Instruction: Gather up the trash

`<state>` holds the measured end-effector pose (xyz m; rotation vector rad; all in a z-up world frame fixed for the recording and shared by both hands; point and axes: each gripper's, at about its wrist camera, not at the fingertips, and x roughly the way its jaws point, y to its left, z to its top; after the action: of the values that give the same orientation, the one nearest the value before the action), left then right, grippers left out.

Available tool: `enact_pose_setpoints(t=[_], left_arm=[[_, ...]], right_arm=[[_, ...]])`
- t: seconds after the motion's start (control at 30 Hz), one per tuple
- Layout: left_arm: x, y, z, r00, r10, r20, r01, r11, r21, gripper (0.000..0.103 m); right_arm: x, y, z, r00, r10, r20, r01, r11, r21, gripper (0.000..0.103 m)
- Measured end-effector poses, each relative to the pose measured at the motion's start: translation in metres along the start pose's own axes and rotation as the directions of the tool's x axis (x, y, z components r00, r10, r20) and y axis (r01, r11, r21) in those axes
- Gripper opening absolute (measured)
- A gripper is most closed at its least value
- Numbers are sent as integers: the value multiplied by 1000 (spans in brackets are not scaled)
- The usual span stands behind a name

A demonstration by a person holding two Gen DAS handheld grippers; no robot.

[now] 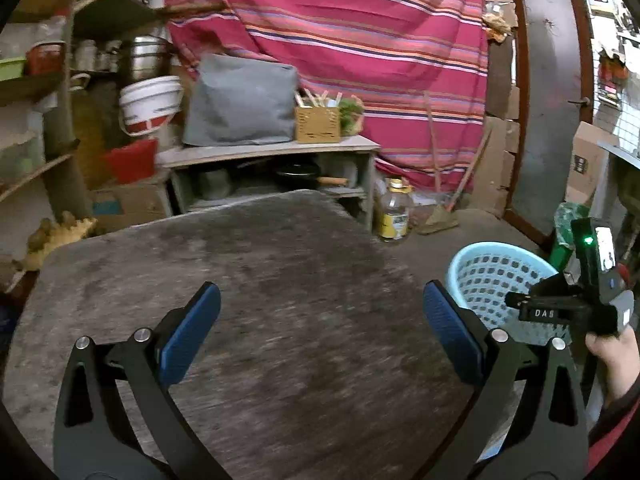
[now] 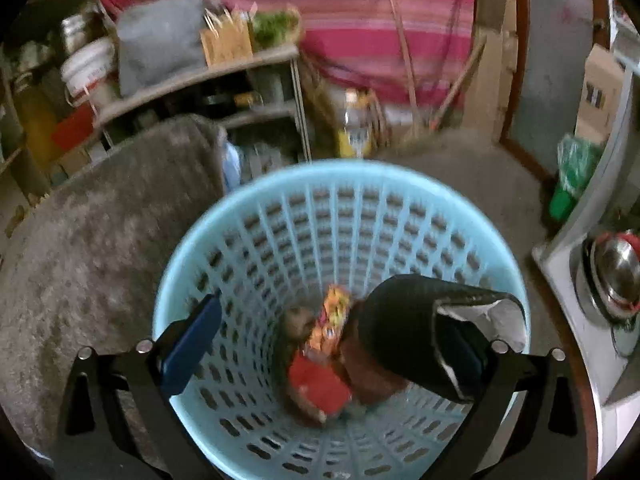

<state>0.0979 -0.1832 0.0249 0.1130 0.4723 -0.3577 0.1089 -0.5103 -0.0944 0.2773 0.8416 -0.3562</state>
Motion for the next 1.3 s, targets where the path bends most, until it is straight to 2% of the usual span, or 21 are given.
enact_pose_setpoints(t=[0.2,0.37,0.57,0.67,0.87,0.97,1.17,1.3], left_arm=[[-23,35,-7,999,51,6,-51,998,-24,98],[-34,56,-10,996,88,12,-87,996,-35,98],[-48,75,-22,993,113,42,-109,991,-75,98],[-55,75,-30,990,125,58,-121,990,-77,98],[-68,76,-51,991,119,68,-113,990,-86,98],[-78,76,-61,986,145,81,-138,987,-84,98],[-90,86,-79,985,144,90,-132,982,-134,98],[-96,90,-89,979,176,106,-164,980,-113,98]], right_arm=[[-4,2,3,999,-32,-38,33,999,21,99],[-17,13,2,998,-56,-32,56,998,5,99],[-54,30,-11,997,-32,70,31,999,6,99],[-79,41,-24,990,9,139,-9,1000,2,99],[-118,72,-58,966,70,248,-62,997,-42,99],[-137,90,-80,945,101,310,-80,994,-79,99],[-156,118,-109,911,120,394,-73,989,-131,99],[-166,134,-125,887,156,434,-89,981,-170,99]])
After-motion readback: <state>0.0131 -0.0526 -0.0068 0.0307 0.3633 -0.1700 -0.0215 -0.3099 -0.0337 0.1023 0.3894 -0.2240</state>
